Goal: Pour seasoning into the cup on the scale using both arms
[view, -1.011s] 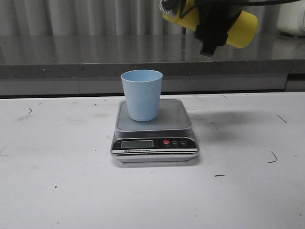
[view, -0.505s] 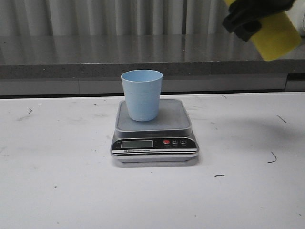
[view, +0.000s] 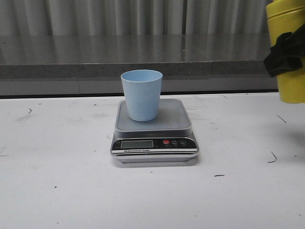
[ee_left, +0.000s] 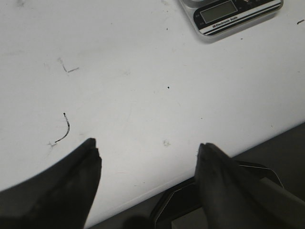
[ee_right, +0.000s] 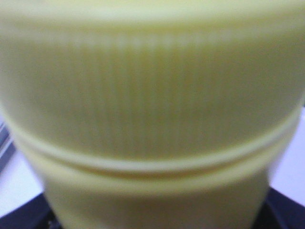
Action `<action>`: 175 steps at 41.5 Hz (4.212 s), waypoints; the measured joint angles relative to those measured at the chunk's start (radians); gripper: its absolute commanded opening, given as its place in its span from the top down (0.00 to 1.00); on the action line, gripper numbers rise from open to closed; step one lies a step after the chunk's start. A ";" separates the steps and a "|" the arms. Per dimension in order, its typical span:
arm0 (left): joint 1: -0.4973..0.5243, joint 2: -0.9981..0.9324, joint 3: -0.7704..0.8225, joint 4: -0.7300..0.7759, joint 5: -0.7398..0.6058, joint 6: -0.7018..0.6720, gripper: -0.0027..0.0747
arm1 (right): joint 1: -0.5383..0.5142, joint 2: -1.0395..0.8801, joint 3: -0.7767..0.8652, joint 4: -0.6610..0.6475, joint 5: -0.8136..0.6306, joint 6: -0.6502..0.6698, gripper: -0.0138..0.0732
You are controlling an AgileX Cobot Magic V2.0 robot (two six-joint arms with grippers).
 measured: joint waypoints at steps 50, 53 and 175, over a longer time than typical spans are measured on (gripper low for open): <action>0.000 0.000 0.000 0.000 0.000 0.000 0.41 | -0.024 0.473 0.001 0.714 -0.603 -0.668 0.44; 0.000 0.000 0.000 0.000 0.000 0.000 0.41 | -0.024 0.479 -0.003 0.715 -0.615 -0.672 0.40; 0.000 0.000 0.000 0.000 -0.023 0.000 0.99 | 0.254 -0.922 0.100 1.025 1.174 -0.759 0.84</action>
